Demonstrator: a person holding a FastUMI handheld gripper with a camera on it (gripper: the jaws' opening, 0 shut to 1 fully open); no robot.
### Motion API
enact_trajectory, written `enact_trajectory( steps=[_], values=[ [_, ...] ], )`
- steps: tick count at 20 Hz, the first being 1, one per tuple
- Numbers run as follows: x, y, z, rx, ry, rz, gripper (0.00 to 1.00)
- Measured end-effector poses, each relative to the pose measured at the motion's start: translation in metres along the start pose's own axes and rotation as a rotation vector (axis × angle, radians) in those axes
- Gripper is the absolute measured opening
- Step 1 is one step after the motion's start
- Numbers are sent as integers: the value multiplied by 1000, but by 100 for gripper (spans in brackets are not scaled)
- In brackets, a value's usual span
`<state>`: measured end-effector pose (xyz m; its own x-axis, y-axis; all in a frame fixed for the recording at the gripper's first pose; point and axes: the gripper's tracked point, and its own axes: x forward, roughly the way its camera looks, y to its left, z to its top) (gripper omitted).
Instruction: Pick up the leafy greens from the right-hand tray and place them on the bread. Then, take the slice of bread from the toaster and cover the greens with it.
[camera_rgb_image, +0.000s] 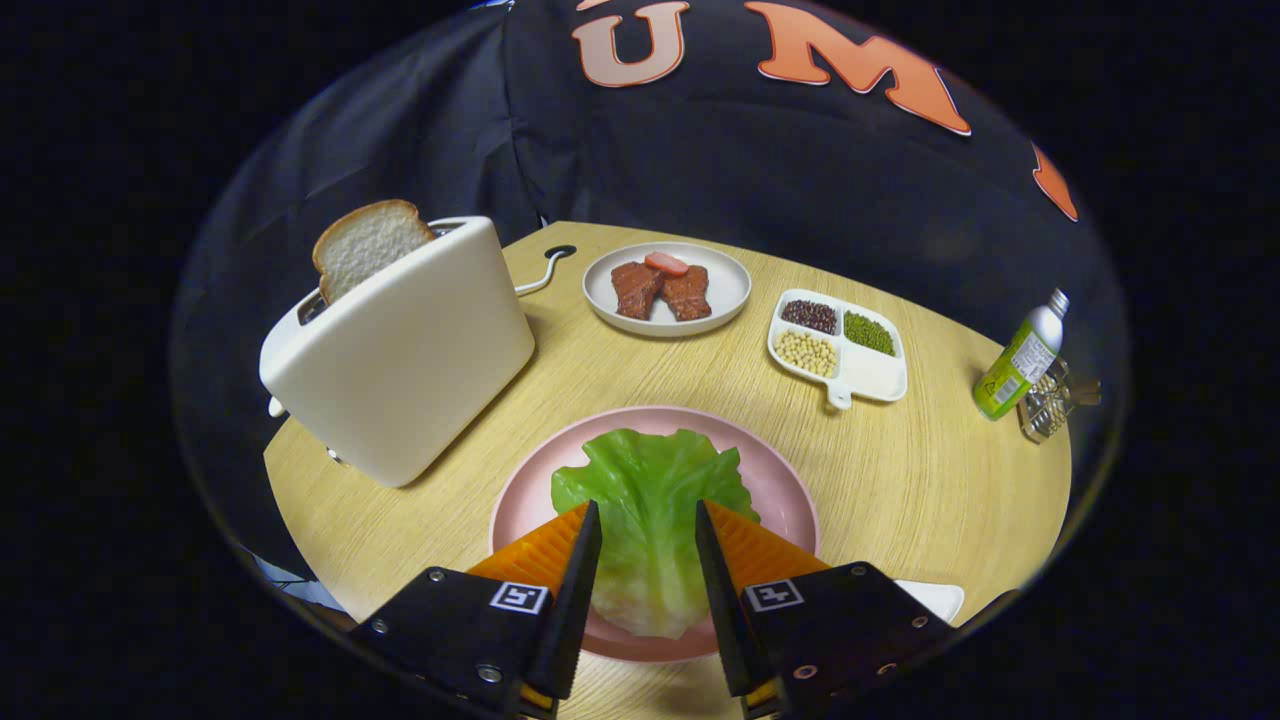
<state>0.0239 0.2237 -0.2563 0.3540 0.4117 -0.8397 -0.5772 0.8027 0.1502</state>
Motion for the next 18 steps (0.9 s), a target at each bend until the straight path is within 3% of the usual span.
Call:
enact_trajectory(
  steps=[7,9,18],
  values=[
    [-50,30,75,70,-86,5,88],
    [-57,41,95,63,-99,6,92],
    [-59,120,156,41,-69,90,94]
  ],
)
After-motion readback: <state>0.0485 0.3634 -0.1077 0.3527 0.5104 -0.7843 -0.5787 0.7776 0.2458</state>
